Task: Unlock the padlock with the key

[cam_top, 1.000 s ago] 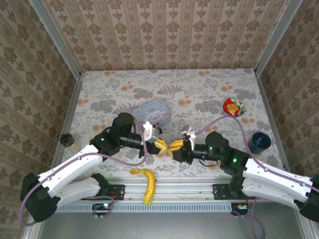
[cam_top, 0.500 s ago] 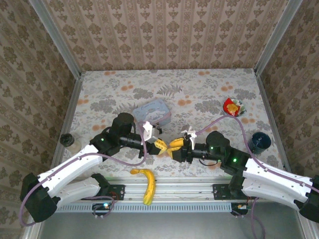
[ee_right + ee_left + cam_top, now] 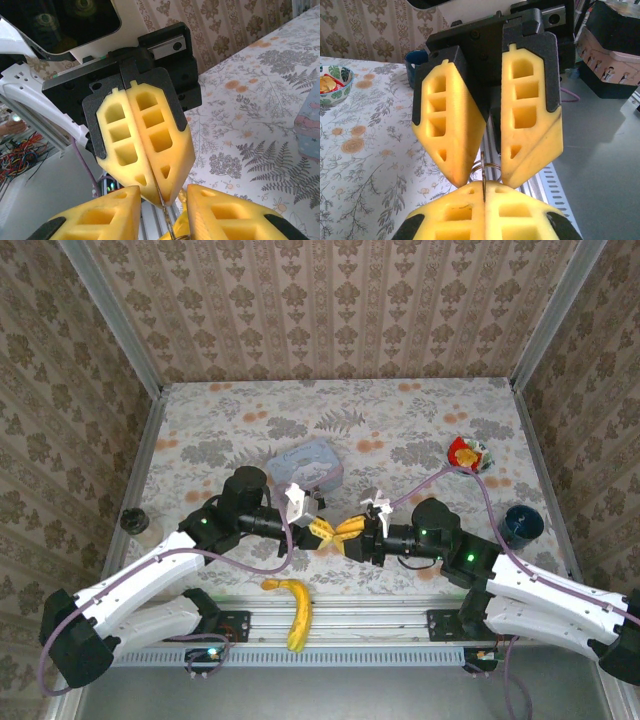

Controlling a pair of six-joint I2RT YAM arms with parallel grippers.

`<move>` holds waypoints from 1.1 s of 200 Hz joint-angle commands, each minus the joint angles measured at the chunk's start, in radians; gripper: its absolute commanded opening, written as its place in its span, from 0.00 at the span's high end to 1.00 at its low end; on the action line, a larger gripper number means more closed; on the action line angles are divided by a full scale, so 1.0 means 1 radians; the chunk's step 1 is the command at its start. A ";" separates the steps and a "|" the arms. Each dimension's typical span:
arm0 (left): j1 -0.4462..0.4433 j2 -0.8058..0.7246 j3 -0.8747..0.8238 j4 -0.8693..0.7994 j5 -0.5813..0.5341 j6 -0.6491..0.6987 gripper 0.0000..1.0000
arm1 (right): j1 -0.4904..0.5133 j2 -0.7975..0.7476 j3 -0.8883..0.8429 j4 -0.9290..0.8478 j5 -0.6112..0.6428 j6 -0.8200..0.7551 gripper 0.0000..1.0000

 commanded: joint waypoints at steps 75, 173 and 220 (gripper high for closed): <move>-0.009 -0.041 -0.006 0.030 0.014 -0.017 1.00 | -0.042 -0.059 0.001 -0.097 0.008 -0.019 0.81; -0.010 -0.033 -0.001 0.029 0.013 -0.015 1.00 | -0.045 0.034 0.053 -0.073 -0.085 -0.021 0.79; -0.008 -0.045 -0.006 0.029 -0.003 -0.017 1.00 | -0.047 0.033 0.057 -0.081 -0.076 -0.034 0.78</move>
